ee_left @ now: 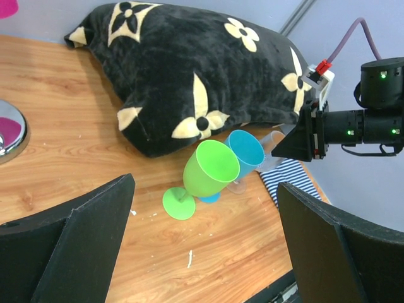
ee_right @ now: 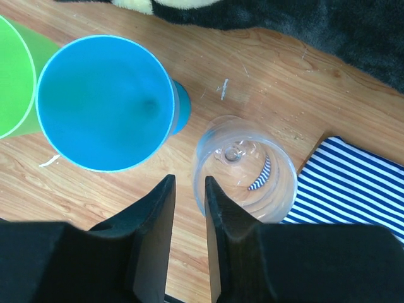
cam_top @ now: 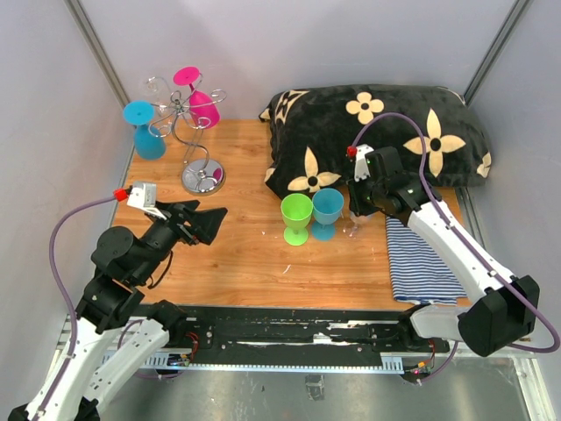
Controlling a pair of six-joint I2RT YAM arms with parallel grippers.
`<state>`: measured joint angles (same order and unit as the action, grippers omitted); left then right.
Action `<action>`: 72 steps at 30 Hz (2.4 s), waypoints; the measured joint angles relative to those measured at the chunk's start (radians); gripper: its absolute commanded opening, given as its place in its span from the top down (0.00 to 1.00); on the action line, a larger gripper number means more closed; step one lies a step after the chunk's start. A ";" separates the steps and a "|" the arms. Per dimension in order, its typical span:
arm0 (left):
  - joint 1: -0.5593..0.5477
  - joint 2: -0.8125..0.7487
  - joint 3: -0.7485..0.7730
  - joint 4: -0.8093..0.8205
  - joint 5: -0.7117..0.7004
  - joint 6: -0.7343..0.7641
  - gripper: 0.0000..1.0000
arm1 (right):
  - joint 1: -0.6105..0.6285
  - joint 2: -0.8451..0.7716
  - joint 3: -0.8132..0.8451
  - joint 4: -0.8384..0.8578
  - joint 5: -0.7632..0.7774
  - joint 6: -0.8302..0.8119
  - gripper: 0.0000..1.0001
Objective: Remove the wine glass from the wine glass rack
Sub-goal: Place the wine glass at the center of the board, then pick up the wine glass from the wine rack.
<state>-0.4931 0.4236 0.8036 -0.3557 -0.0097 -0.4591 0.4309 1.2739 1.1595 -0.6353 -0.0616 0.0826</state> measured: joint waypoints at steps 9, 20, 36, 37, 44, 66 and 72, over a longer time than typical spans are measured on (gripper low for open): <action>0.000 0.052 0.066 -0.002 -0.020 0.022 0.00 | 0.000 -0.033 0.005 0.047 -0.064 0.014 0.83; 0.000 0.128 0.187 -0.082 -0.025 0.062 0.00 | 0.000 -0.029 0.005 0.051 -0.053 0.053 0.64; 0.008 0.661 0.904 -0.285 -0.060 0.209 0.00 | 0.000 -0.355 -0.085 0.185 -0.068 0.127 0.12; 0.017 0.681 0.923 -0.282 -0.058 0.209 0.00 | 0.000 -0.365 -0.093 0.193 -0.065 0.130 0.11; 0.171 0.731 0.917 -0.246 0.015 0.177 0.00 | 0.000 -0.437 -0.173 0.311 0.011 0.173 0.06; 0.923 0.758 0.927 -0.186 0.325 0.018 0.00 | 0.000 -0.363 -0.104 0.377 0.076 0.306 0.05; 0.995 0.699 0.770 -0.096 0.336 -0.072 0.01 | 0.000 -0.359 -0.092 0.376 0.089 0.285 0.05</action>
<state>0.5022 1.1229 1.5734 -0.4515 0.3264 -0.5312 0.4309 0.9154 1.0679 -0.2592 0.0273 0.3676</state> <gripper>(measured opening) 0.994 0.952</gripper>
